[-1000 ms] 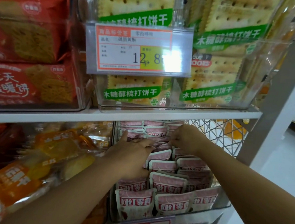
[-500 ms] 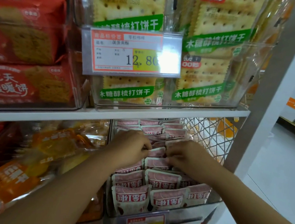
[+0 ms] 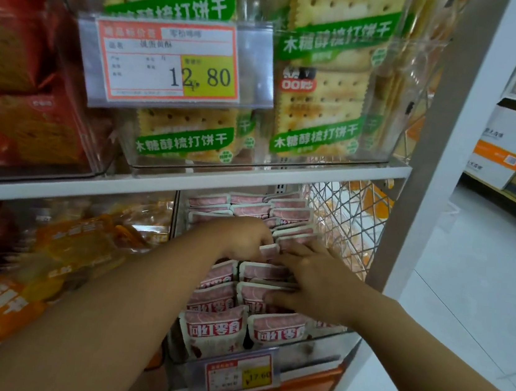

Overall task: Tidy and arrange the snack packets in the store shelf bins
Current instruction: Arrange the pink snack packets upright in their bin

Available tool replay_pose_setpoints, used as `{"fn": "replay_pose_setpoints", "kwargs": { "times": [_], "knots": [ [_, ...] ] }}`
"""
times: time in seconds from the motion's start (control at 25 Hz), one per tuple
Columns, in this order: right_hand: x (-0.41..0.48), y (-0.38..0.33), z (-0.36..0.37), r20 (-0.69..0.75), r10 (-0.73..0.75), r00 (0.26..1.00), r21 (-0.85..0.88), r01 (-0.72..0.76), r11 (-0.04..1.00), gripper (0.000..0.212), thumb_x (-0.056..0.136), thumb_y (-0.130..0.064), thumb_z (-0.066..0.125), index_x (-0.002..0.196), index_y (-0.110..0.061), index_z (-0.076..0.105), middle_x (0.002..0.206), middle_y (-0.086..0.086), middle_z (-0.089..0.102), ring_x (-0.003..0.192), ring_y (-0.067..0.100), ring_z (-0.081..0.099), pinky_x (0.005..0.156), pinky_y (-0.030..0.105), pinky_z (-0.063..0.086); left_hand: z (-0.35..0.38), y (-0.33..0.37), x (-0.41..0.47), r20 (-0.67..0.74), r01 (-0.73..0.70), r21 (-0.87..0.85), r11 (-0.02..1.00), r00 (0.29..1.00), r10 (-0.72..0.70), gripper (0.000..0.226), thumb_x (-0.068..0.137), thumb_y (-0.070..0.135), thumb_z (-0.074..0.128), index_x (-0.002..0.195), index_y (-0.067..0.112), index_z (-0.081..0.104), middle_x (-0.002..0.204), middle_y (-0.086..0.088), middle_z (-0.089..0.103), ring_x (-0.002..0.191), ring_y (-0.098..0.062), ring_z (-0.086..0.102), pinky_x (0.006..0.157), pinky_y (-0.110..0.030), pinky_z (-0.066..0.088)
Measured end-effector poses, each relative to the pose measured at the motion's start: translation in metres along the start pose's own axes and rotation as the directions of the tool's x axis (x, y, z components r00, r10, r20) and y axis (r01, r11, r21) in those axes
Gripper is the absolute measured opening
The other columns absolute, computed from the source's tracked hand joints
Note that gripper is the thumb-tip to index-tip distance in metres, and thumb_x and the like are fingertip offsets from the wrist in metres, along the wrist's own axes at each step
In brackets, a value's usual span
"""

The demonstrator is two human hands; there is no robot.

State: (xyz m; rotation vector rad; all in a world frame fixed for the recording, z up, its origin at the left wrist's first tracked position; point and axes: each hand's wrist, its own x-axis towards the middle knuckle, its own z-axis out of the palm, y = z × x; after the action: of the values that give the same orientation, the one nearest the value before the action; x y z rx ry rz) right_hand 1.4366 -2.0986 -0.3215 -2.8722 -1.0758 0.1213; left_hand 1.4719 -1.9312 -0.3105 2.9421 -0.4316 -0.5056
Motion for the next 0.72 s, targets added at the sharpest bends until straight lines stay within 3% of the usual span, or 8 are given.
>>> {"fn": "replay_pose_setpoints", "kwargs": {
  "times": [0.16, 0.36, 0.52, 0.6, 0.72],
  "knots": [
    [-0.008, 0.003, -0.003, 0.029, -0.002, 1.0, -0.014, 0.002, 1.0, 0.054, 0.088, -0.055, 0.045, 0.139, -0.04, 0.035, 0.15, -0.008, 0.025, 0.133, 0.022, 0.02, 0.107, 0.043, 0.023, 0.009, 0.007, 0.009, -0.123, -0.032, -0.062, 0.998, 0.992, 0.024, 0.022, 0.092, 0.009, 0.054, 0.109, 0.018, 0.065, 0.117, -0.006, 0.062, 0.099, -0.022, 0.056, 0.079, -0.027, 0.043],
    [-0.006, 0.002, -0.004, 0.083, 0.008, 0.997, -0.018, -0.007, 1.0, 0.047, 0.091, -0.053, 0.041, 0.137, -0.048, 0.033, 0.145, -0.004, 0.031, 0.132, 0.025, 0.019, 0.106, 0.044, 0.02, 0.026, -0.008, 0.01, -0.205, -0.061, -0.215, 0.975, 0.979, 0.016, 0.024, 0.092, 0.003, 0.053, 0.108, 0.016, 0.065, 0.143, -0.005, 0.046, 0.13, -0.023, 0.043, 0.102, -0.028, 0.037],
    [0.005, 0.003, -0.002, 0.087, 0.023, 0.996, 0.03, -0.026, 0.999, 0.052, 0.09, -0.053, 0.044, 0.139, -0.05, 0.027, 0.146, -0.001, 0.029, 0.134, 0.026, 0.016, 0.106, 0.045, 0.018, 0.019, -0.004, 0.001, -0.249, -0.066, -0.338, 0.939, 0.968, -0.022, 0.018, 0.092, 0.007, 0.055, 0.106, 0.017, 0.061, 0.122, -0.006, 0.06, 0.109, -0.021, 0.057, 0.09, -0.032, 0.047],
    [-0.002, 0.005, -0.002, 0.029, 0.026, 0.999, 0.112, -0.029, 0.993, 0.058, 0.086, -0.052, 0.051, 0.14, -0.047, 0.028, 0.148, -0.004, 0.029, 0.135, 0.024, 0.017, 0.108, 0.043, 0.018, 0.012, -0.002, -0.015, -0.37, -0.124, -0.356, 0.926, 0.929, -0.018, 0.018, 0.09, 0.005, 0.058, 0.105, 0.014, 0.062, 0.105, 0.0, 0.063, 0.096, -0.013, 0.059, 0.08, -0.021, 0.048],
    [-0.024, 0.003, 0.003, -0.194, 0.034, 0.98, 0.168, -0.001, 0.986, 0.04, 0.085, -0.051, 0.054, 0.124, -0.04, 0.055, 0.133, -0.01, 0.047, 0.126, 0.018, 0.033, 0.107, 0.037, 0.024, 0.011, -0.001, -0.044, -0.408, -0.162, -0.26, 0.952, 0.912, 0.044, 0.011, 0.088, 0.015, 0.063, 0.097, 0.019, 0.068, 0.084, 0.017, 0.06, 0.076, 0.007, 0.055, 0.065, -0.005, 0.039]
  ]
}}
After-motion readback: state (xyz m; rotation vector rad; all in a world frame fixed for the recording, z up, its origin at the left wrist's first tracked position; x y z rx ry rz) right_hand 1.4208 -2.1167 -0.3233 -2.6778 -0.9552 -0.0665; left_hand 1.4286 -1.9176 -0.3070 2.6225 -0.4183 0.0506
